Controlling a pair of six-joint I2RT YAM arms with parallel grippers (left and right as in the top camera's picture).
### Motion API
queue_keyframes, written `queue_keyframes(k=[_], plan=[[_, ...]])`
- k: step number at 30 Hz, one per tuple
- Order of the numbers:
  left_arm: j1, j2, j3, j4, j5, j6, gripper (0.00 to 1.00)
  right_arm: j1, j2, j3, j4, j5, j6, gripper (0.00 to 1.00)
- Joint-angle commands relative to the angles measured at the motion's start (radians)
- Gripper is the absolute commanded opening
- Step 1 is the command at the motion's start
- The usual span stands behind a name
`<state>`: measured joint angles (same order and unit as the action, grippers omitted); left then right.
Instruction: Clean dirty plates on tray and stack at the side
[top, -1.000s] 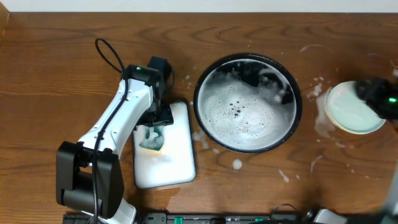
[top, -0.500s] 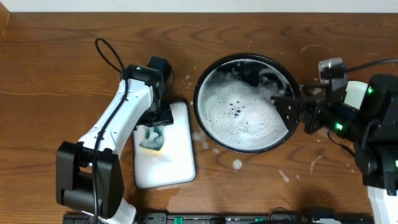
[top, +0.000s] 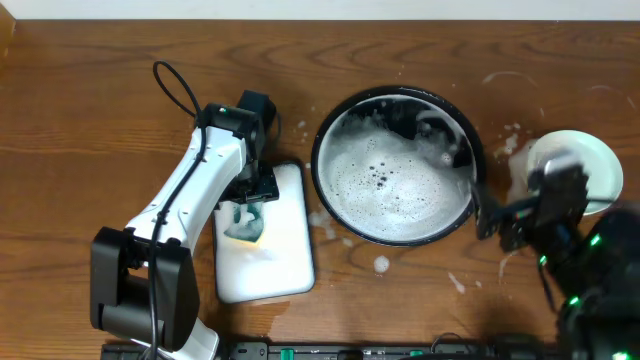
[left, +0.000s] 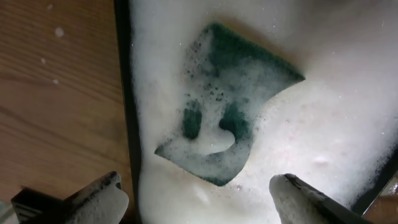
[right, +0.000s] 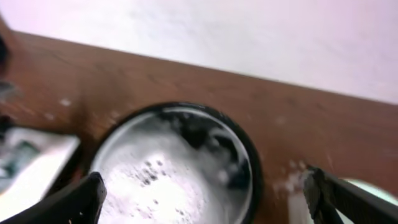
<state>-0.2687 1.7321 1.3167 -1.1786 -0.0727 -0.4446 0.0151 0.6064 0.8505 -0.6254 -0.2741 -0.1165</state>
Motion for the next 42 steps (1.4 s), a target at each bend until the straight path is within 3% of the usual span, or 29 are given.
queue_keyframes(k=[1, 10, 16, 21, 42], plan=[[0.005, 0.000, 0.001, -0.005, 0.001, -0.001, 0.81, 0.007, -0.123, -0.169, 0.021, 0.076, -0.020, 0.99], [0.005, 0.000, 0.001, -0.005, 0.001, -0.001, 0.81, 0.072, -0.441, -0.587, 0.296, 0.087, -0.020, 0.99], [0.005, 0.000, 0.001, -0.005, 0.001, -0.001, 0.81, 0.071, -0.605, -0.743, 0.393, 0.085, -0.019, 0.99], [0.005, 0.000, 0.001, -0.005, 0.001, -0.001, 0.81, 0.073, -0.602, -0.829, 0.536, 0.083, -0.019, 0.99], [0.005, 0.000, 0.001, -0.005, 0.001, -0.001, 0.81, 0.074, -0.601, -0.845, 0.570, 0.083, -0.019, 0.99]])
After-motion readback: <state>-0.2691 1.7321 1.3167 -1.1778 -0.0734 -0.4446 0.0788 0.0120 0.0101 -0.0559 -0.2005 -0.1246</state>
